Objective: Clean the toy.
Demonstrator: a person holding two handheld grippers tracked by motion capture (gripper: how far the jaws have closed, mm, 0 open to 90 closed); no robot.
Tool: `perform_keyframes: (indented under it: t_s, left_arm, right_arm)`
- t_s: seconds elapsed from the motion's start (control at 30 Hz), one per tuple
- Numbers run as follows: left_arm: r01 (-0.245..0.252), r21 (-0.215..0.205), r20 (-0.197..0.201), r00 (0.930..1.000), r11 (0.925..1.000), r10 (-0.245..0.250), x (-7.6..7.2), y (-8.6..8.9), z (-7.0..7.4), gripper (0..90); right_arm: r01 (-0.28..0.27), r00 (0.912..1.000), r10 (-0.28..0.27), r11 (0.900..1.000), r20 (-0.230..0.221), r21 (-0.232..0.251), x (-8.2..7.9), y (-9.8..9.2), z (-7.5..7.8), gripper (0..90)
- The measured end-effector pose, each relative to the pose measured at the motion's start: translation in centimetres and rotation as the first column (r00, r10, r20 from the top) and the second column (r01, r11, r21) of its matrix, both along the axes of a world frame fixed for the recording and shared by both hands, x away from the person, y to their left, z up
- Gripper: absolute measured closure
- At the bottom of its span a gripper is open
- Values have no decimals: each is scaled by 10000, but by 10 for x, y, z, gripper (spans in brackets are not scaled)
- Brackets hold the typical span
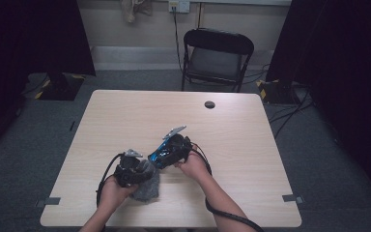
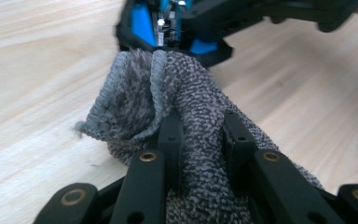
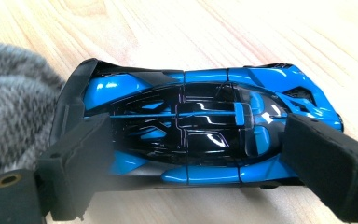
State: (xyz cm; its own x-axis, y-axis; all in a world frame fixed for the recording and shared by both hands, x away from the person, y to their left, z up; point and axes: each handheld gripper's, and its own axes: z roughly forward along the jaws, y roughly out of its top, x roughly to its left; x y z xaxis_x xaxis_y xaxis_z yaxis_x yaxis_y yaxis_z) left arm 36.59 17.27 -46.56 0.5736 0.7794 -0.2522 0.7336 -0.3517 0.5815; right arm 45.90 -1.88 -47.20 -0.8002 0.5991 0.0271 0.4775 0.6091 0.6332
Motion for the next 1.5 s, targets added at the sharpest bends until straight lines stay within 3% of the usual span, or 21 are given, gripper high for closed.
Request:
perform_keyframes:
  t_s: [0.5,0.8,1.07,1.3,1.43,1.5]
  left_arm:
    - [972,-372,-78,9952,9946,-976,-8,-25,-1,729]
    - [894,-506,-78,9959,9947,-900,-10,-4,13,713]
    - [-23,-687,258,9997,9976,41,-2,36,21,701]
    - [-747,-245,422,9962,9969,757,8,54,13,675]
    - [-1200,-118,683,9904,9927,1205,11,57,7,572]
    - [-1362,-47,609,9888,9907,1362,12,58,4,497]
  right_arm:
    - [14,10000,-14,10000,1,12,0,0,0,89]
    - [-12,10000,12,10000,17,32,0,0,0,89]
    - [1,10000,-2,10000,63,61,0,-1,-1,89]
    - [6,10000,-6,10000,25,44,0,0,0,89]
    - [1,10000,-1,10000,41,51,0,-1,0,89]
    - [-1,10000,1,10000,51,61,0,-1,-1,89]
